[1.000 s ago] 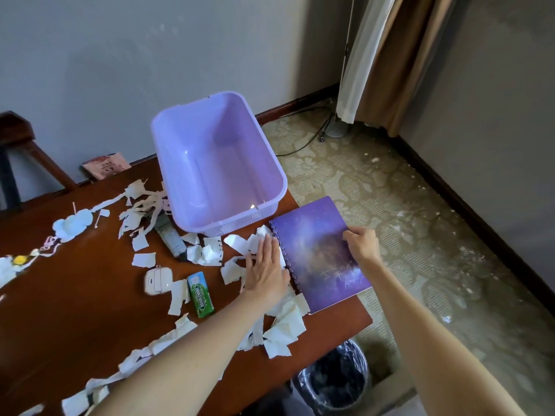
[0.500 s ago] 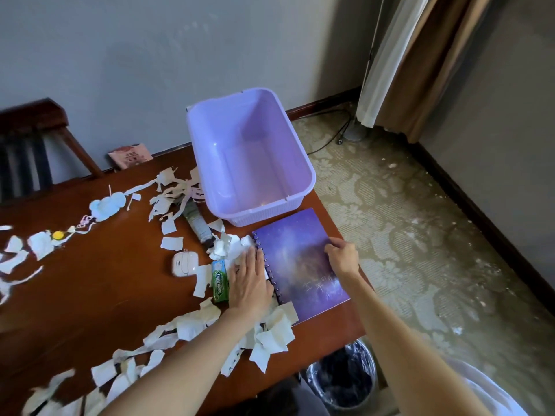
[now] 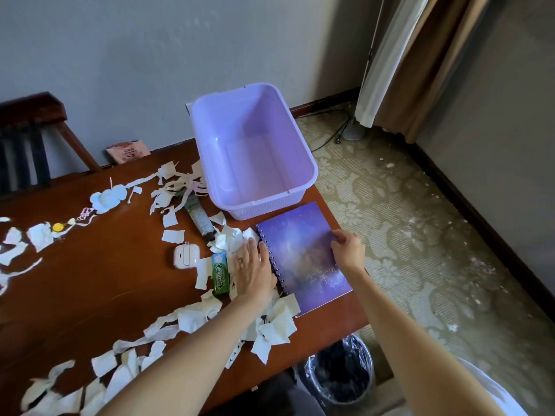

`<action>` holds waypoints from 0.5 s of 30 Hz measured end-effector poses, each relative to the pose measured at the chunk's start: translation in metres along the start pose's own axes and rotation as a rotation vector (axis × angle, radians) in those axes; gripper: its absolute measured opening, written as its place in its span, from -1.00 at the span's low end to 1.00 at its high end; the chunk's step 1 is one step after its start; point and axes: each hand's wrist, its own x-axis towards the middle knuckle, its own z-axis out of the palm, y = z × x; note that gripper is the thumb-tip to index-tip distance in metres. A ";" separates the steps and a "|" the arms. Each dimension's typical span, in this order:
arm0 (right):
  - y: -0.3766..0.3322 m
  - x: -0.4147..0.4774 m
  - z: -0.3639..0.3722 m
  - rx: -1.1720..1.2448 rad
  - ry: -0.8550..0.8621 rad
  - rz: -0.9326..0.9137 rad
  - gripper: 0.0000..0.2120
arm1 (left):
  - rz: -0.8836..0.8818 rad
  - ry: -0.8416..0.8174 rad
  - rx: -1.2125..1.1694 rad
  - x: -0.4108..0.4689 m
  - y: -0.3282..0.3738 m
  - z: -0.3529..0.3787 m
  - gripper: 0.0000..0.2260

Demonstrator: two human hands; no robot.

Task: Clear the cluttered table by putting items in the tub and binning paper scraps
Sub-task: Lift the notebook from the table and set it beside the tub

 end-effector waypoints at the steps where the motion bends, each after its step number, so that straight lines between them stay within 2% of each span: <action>1: 0.000 0.000 -0.001 -0.004 -0.006 -0.007 -0.61 | -0.006 -0.004 -0.009 -0.001 0.000 0.000 -0.35; 5: 0.000 -0.003 -0.004 -0.043 -0.002 -0.044 -0.62 | -0.016 -0.010 -0.069 -0.003 0.000 -0.001 -0.35; 8: -0.004 -0.014 -0.007 -0.041 0.067 -0.075 -0.62 | -0.018 0.036 -0.145 -0.009 -0.002 -0.006 -0.42; 12: -0.018 -0.039 -0.008 -0.060 0.246 -0.265 -0.67 | -0.061 0.155 -0.331 -0.019 -0.011 -0.026 -0.58; 15: -0.041 -0.065 -0.001 0.042 0.236 -0.405 -0.74 | -0.126 0.195 -0.504 -0.034 -0.026 -0.047 -0.68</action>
